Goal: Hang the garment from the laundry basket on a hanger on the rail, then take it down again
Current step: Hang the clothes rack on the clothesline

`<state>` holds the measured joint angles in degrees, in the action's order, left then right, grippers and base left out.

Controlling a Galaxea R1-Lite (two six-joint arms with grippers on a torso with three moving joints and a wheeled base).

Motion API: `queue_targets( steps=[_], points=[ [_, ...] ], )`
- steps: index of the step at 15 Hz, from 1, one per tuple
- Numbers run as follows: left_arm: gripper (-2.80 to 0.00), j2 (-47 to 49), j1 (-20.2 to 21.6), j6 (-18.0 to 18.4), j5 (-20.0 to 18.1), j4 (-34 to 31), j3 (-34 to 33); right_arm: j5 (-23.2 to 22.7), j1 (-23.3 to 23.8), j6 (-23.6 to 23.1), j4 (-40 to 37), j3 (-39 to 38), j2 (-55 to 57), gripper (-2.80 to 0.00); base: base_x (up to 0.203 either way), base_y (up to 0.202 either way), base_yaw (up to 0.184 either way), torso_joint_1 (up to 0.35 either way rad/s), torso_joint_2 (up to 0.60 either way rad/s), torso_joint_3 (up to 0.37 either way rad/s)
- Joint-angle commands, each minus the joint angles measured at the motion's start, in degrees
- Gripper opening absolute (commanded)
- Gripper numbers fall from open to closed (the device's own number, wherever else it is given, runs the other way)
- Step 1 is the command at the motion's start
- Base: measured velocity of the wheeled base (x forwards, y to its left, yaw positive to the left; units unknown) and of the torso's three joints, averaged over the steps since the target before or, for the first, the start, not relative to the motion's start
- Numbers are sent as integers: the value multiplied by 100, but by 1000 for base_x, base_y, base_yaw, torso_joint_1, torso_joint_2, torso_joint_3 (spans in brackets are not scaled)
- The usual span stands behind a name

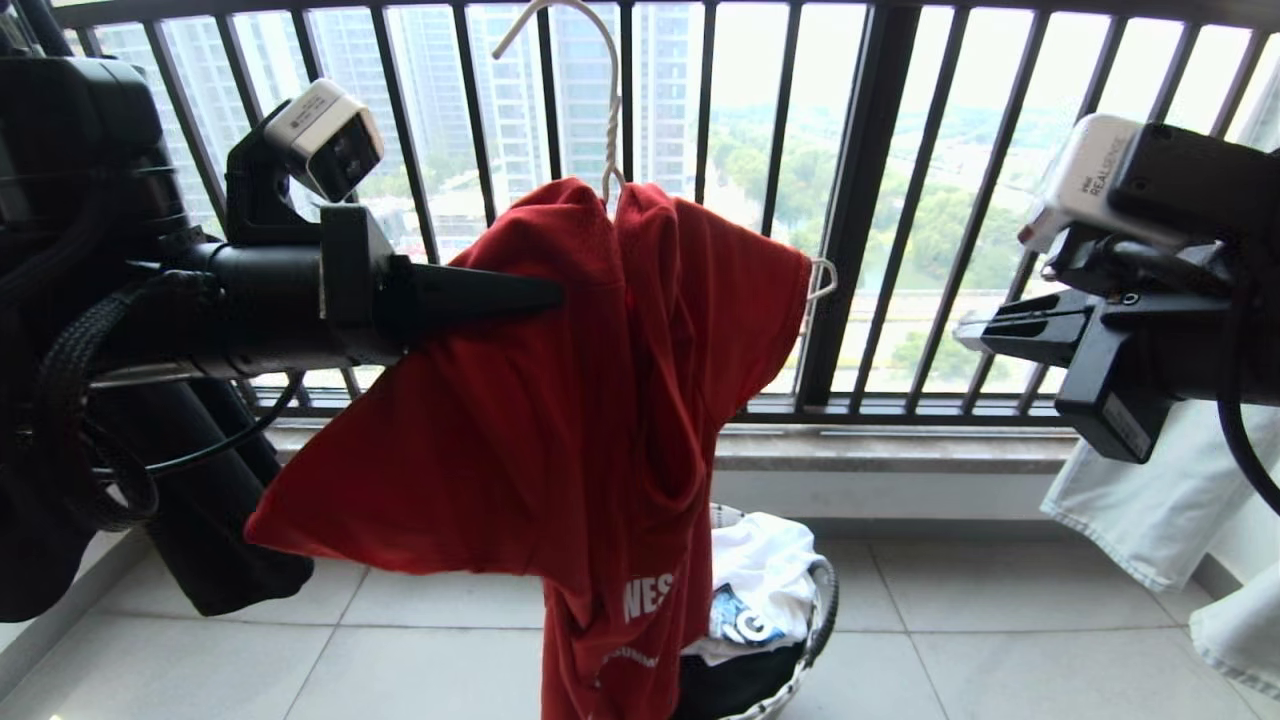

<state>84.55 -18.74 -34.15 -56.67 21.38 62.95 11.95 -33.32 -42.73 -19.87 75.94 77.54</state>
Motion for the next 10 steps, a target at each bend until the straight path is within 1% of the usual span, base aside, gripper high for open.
queue_targets(
  steps=[1, 2, 4, 5, 6, 9, 10],
  points=[
    [-280, -140, 40, -22, -196, -133, 12, -382, 256, -254, -13, 114, -32, -280, 0, 0, 0, 0, 0, 0],
    [-280, -200, 62, -22, -286, -216, 14, -559, 329, -373, -17, 170, 28, -280, 0, 0, 0, 0, 0, 0],
    [-280, -257, 72, -22, -416, -446, 0, -649, 335, -455, -17, 158, 42, -280, 0, 0, 0, 0, 0, 0],
    [-280, -265, 72, -14, -491, -610, 4, -710, 335, -471, -17, 123, 34, 0, 0, 0, 0, 0, 0, 0],
    [-280, -289, 63, -13, -608, -707, -16, -807, 335, -490, -17, 114, 33, 0, 0, 0, 0, 0, 0, 0],
    [-280, -506, 56, -21, -1126, -980, -160, -1147, 335, -435, -10, 19, 10, 0, 0, 0, 0, 0, 0, 0],
    [-280, -563, 38, -15, -1192, -1045, -286, -1281, 335, -422, -8, -47, -1, 0, 0, 0, 0, 0, 0, 0]
  ],
)
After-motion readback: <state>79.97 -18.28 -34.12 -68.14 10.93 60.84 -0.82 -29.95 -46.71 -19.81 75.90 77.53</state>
